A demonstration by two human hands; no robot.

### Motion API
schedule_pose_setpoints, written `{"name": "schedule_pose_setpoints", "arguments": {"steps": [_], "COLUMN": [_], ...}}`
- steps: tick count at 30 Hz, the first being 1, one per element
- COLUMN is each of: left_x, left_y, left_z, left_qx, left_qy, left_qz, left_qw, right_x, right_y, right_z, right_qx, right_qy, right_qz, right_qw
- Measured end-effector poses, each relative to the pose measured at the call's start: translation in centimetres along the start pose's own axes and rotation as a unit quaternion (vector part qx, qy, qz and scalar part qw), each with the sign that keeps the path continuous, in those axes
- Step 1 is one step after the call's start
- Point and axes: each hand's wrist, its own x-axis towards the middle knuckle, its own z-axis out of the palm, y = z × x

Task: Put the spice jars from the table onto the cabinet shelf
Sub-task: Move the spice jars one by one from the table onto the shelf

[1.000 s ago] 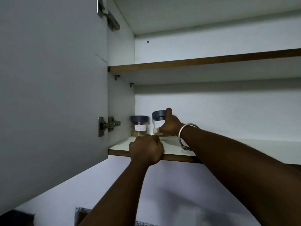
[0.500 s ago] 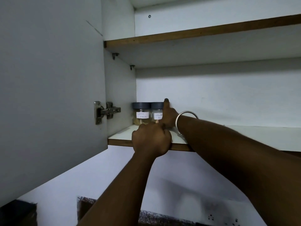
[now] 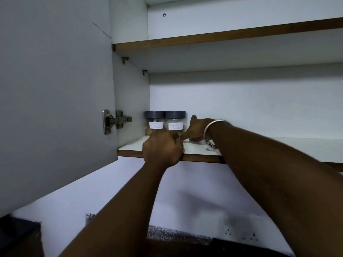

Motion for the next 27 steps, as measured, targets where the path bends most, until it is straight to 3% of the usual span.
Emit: {"name": "schedule_pose_setpoints", "arguments": {"steps": [3,8,11,14,16,19,24,27], "left_x": [-0.5,-2.9,-6.5,-13.2,-19.2,-27.2,-41.2,-48.9], "left_y": [0.7,1.4,2.8,5.4,6.9,7.3,5.1,4.0], "left_z": [-0.8,-3.1,-4.7,-6.1,-6.6,-6.5,-3.0,-0.1], "left_qx": [-0.011,-0.108,-0.236,-0.357,-0.44,-0.535,-0.521,-0.486], "left_qy": [-0.008,-0.038,-0.008,0.01,-0.001,-0.077,-0.153,-0.237], "left_qz": [-0.024,0.012,0.102,0.115,0.082,-0.032,-0.173,-0.319], "left_qw": [1.0,0.993,0.966,0.927,0.894,0.841,0.822,0.778], "right_x": [-3.9,-11.4,-16.9,-22.9,-27.4,-32.2,-39.5,-43.6], "right_y": [2.0,3.0,3.8,5.5,6.6,8.3,13.0,16.5], "right_z": [-1.6,-0.5,0.7,2.9,5.6,11.7,26.5,35.1], "right_qx": [-0.033,0.033,0.195,0.41,0.476,0.51,0.488,0.435], "right_qy": [-0.035,0.01,0.104,0.147,0.155,0.179,0.136,0.069], "right_qz": [-0.026,-0.085,-0.139,-0.157,-0.159,-0.138,-0.067,0.037], "right_qw": [0.998,0.996,0.965,0.887,0.851,0.83,0.86,0.897]}}
